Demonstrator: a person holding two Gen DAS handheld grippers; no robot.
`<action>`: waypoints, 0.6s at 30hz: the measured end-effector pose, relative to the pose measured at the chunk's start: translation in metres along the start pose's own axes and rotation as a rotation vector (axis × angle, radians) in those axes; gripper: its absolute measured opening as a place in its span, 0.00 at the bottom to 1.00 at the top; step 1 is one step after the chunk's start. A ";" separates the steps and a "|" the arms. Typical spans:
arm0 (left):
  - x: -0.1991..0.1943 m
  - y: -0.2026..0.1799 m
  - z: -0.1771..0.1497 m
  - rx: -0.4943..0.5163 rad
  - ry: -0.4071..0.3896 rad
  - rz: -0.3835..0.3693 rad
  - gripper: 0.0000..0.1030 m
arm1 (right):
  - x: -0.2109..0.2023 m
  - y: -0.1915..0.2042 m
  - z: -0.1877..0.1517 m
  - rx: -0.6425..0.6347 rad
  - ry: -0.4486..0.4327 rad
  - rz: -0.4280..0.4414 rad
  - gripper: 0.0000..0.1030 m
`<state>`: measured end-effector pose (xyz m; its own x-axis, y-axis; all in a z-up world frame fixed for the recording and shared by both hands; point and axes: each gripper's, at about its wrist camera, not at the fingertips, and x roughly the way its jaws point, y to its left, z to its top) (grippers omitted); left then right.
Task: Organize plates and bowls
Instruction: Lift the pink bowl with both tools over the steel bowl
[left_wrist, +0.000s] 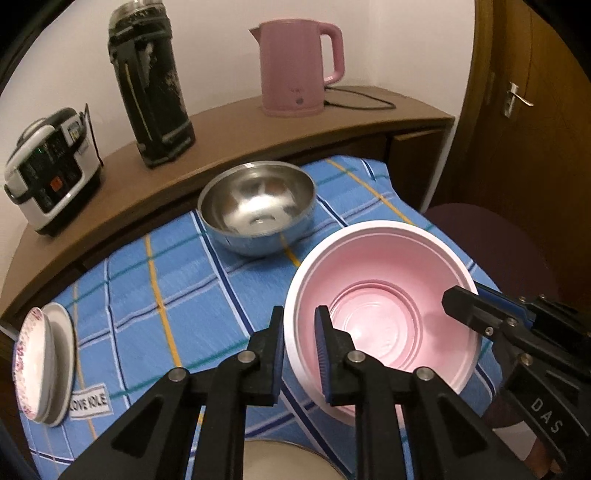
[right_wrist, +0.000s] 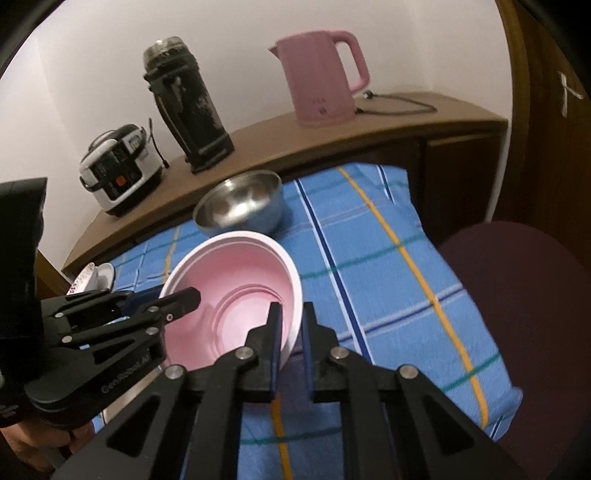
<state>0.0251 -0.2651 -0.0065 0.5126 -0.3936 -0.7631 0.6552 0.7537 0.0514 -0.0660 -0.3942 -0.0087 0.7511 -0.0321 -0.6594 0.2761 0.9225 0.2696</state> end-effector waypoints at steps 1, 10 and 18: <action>-0.002 0.003 0.004 -0.002 -0.009 0.005 0.17 | -0.001 0.002 0.003 -0.007 -0.005 0.003 0.10; -0.011 0.027 0.034 -0.027 -0.065 0.041 0.17 | -0.003 0.024 0.038 -0.047 -0.060 0.040 0.10; -0.008 0.055 0.062 -0.064 -0.100 0.066 0.17 | 0.009 0.041 0.072 -0.068 -0.097 0.069 0.09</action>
<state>0.0912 -0.2528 0.0422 0.6080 -0.3903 -0.6914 0.5831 0.8106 0.0551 -0.0043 -0.3840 0.0468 0.8226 -0.0014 -0.5686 0.1828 0.9475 0.2622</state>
